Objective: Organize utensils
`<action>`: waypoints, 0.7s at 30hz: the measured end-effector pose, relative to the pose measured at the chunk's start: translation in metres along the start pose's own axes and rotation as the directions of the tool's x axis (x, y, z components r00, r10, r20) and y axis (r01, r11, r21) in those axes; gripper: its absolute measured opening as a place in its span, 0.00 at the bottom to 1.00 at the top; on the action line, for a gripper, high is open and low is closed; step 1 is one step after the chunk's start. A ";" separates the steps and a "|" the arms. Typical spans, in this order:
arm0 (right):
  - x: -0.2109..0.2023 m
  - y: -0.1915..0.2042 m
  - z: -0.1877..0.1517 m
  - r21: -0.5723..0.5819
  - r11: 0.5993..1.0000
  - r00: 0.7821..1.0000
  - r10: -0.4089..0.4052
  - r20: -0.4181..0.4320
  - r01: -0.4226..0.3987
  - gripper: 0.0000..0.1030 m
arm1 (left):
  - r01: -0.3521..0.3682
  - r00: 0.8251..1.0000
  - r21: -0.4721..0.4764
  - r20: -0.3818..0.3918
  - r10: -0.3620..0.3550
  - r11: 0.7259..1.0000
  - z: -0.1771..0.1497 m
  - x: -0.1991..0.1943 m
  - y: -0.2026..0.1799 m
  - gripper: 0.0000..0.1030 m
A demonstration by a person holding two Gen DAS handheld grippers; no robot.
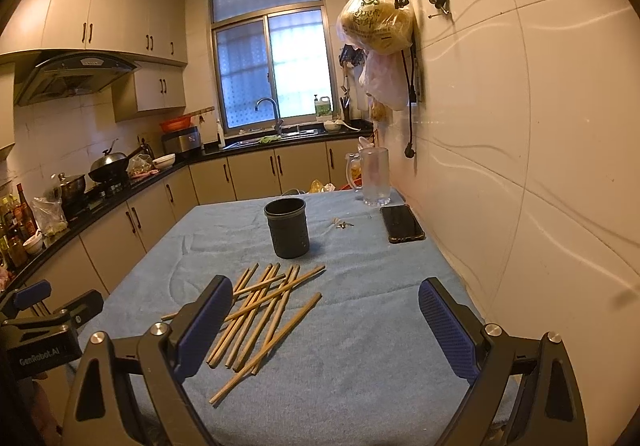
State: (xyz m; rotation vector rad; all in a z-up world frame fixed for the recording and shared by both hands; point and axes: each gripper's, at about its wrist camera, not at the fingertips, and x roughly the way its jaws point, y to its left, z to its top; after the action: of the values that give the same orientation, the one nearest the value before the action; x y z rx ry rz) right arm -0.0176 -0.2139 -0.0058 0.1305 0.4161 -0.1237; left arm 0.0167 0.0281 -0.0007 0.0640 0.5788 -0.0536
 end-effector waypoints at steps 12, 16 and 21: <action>0.026 0.000 -0.001 0.004 1.000 0.999 0.022 -0.046 -0.021 0.92 | 0.024 0.999 0.026 -0.029 -0.024 0.999 0.007 0.021 -0.003 1.00; 0.040 0.000 0.000 0.016 0.999 0.997 0.036 -0.071 -0.035 0.92 | 0.042 0.998 0.029 -0.052 -0.041 0.999 0.012 0.035 -0.004 1.00; 0.059 -0.001 0.005 0.027 0.999 0.998 0.024 -0.063 -0.022 0.92 | 0.050 0.997 0.064 -0.069 -0.046 0.997 0.021 0.053 -0.012 1.00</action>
State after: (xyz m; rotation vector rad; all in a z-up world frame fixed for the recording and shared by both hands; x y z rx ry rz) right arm 0.0381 -0.2214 -0.0259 0.1658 0.4765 -0.1030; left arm 0.0716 0.0126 -0.0129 0.1165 0.6465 -0.1179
